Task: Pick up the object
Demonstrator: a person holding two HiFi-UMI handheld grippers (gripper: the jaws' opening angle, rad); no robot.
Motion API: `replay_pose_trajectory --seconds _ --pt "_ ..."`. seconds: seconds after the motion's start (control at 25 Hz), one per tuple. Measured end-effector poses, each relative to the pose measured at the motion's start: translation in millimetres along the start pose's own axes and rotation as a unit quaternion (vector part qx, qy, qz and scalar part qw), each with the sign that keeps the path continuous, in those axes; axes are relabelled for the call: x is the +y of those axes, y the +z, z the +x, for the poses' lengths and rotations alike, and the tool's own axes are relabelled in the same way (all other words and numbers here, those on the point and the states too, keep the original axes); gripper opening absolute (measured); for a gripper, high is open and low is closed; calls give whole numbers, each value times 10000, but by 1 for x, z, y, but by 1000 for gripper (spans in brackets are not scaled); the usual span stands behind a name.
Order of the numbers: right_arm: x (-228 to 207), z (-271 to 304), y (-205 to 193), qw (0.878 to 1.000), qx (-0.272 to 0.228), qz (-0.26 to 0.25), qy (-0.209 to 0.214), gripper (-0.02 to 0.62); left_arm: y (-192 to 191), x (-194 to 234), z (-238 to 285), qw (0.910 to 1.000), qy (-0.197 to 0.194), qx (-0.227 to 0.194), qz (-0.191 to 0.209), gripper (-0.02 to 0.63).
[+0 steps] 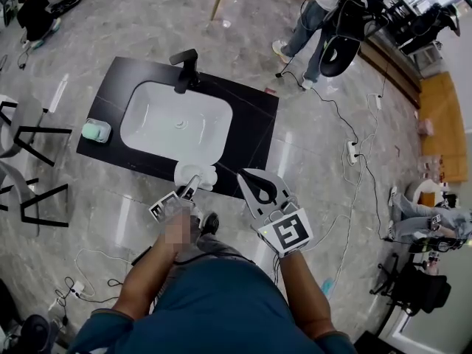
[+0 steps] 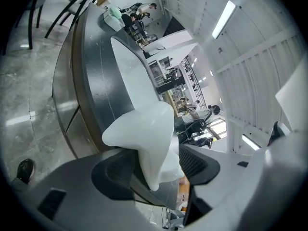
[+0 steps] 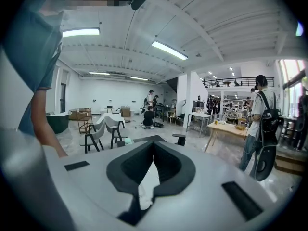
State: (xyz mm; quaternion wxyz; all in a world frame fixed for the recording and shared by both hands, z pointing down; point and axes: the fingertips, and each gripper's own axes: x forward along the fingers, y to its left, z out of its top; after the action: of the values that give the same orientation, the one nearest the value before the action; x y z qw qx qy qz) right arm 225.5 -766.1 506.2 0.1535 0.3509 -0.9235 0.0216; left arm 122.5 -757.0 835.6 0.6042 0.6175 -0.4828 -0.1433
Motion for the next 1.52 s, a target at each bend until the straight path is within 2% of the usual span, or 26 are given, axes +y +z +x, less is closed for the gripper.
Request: replay_pose_trajectory --seconds 0.28,0.52,0.64,0.84,1.0,1.12,1.2,1.28,1.4,1.52 --pt "-3 2 -3 10000 43 60 14 14 7 11 2 9993 154 -128 -323 181" --pt "-5 3 -4 10000 -20 21 2 14 11 10 7 9994 119 -40 -324 155" --pt "-4 1 -5 10000 -21 68 -28 14 13 2 5 9992 -105 41 -376 147" --pt "-3 -1 -4 9999 -37 52 -90 14 28 -35 -6 9979 -520 96 377 143" --pt "0 -2 0 9999 -121 25 -119 14 48 -76 -21 9891 -865 37 1188 142" --pt "3 -3 4 9996 -232 28 -146 14 64 -111 -37 9733 -1141 -44 1990 141" --pt "6 -2 8 9994 -289 10 -182 14 73 -135 -48 9572 -1319 -103 2574 141" --pt "9 -2 14 9993 -309 -11 -231 14 82 -158 -60 9367 -1461 -170 3177 141" --pt "15 -1 22 9986 -474 -47 -249 14 93 -190 -79 9004 -1619 -292 4027 141" --pt "21 -2 31 9975 -659 -87 -252 14 100 -217 -96 8664 -1748 -419 4659 141"
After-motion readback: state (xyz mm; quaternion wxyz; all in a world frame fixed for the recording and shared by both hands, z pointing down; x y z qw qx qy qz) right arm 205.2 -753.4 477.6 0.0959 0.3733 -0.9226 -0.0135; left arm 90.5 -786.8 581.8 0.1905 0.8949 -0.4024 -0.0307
